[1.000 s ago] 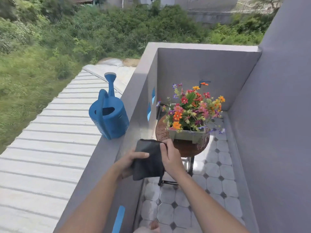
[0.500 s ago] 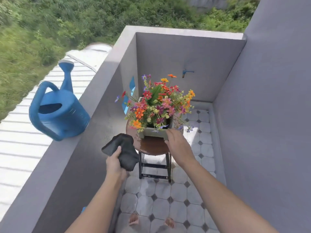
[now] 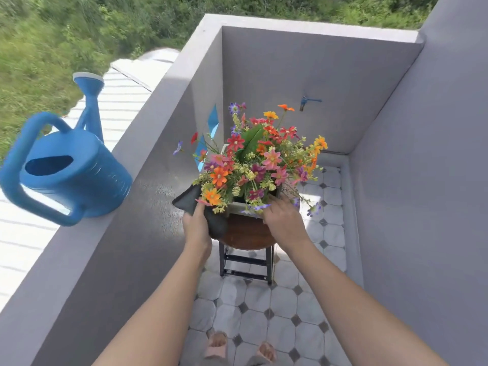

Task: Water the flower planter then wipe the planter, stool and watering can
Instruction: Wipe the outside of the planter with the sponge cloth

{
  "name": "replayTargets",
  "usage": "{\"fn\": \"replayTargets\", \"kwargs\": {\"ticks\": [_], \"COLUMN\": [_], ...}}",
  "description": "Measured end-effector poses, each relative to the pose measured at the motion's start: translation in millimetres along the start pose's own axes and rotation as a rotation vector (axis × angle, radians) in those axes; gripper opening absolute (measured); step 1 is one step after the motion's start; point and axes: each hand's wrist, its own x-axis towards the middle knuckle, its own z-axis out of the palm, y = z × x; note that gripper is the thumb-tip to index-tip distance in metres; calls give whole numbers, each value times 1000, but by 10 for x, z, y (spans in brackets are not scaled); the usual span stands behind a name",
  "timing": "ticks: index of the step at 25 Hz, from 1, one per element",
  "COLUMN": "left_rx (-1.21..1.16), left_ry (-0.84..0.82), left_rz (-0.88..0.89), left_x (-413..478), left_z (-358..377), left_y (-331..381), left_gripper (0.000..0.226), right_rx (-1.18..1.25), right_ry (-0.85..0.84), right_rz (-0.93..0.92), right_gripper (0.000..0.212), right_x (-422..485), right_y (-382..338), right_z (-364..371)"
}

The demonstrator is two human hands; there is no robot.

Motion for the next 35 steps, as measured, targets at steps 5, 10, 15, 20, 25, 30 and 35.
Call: {"fn": "replayTargets", "kwargs": {"ticks": [5,10,15,20,25,30,35], "left_rx": [142,339,864,1115,1098,952,997], "left_ry": [-63,-161,-67,36,49,75,51], "left_rz": [127,304,721,970,942,1314,1338], "left_x": [38,249,228,148,89,176,224], "left_z": [100,312,556,431,607,641,586], "left_y": [-7,46,-3,-345,-178,-168,-164], "left_gripper": [16,56,54,53,54,39,46], "right_rx": [-42,16,250,256,264,258,276], "right_ry": [211,228,124,79,31,-20,-90], "right_rz": [-8,135,206,221,221,236,260], "right_gripper": [25,34,41,45,54,50,40], "right_x": [96,405,529,569,584,621,650], "right_y": [132,275,459,527,619,699,723], "right_z": [35,-53,-177,-223,-281,-299,-407]}}
